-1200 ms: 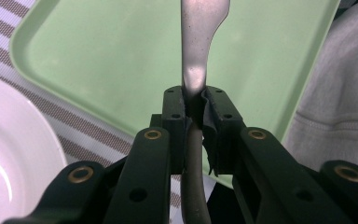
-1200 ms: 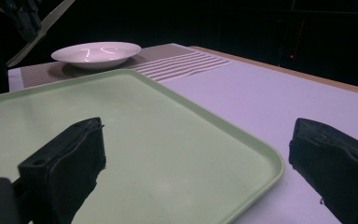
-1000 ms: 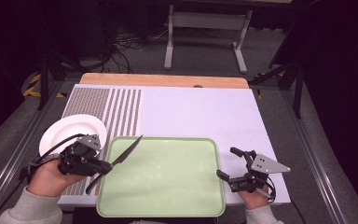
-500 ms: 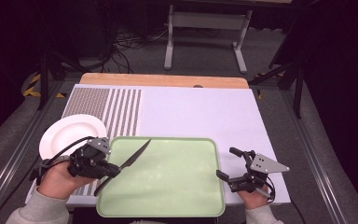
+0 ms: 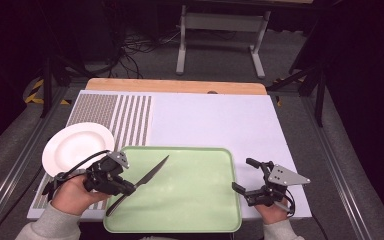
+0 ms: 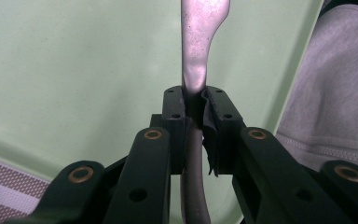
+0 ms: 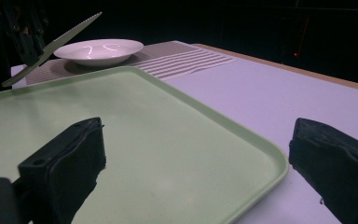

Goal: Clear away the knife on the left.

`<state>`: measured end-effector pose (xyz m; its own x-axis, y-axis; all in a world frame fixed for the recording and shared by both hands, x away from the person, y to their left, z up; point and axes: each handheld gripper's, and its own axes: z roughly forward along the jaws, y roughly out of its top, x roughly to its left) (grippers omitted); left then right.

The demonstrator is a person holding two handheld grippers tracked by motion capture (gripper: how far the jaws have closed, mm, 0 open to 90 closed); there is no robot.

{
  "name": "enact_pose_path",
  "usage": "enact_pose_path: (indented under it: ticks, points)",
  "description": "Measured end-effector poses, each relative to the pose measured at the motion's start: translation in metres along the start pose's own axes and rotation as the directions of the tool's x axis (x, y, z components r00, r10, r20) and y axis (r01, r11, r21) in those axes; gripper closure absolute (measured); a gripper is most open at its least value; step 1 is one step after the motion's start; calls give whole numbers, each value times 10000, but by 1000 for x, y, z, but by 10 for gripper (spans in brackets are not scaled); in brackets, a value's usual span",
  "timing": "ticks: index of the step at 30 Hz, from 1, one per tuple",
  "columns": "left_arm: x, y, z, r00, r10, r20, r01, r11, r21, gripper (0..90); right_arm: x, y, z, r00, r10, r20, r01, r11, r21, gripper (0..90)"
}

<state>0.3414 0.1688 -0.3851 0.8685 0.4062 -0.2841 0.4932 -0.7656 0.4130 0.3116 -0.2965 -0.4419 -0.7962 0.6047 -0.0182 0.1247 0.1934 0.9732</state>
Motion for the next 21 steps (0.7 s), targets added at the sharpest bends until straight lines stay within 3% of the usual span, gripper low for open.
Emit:
enact_pose_path:
  ticks: [12, 21]
  points:
    - [0, 5, 19, 9995, -253, 189, 243, 9983, 531, 799, 0, 0, -1, 10000, 5, -4, -5, 10000, -41, 40]
    - [-2, 10, 32, 9995, -326, -38, 328, 9925, 1176, 800, 0, 1, -1, 10000, 5, -6, -5, 10000, -59, 40]
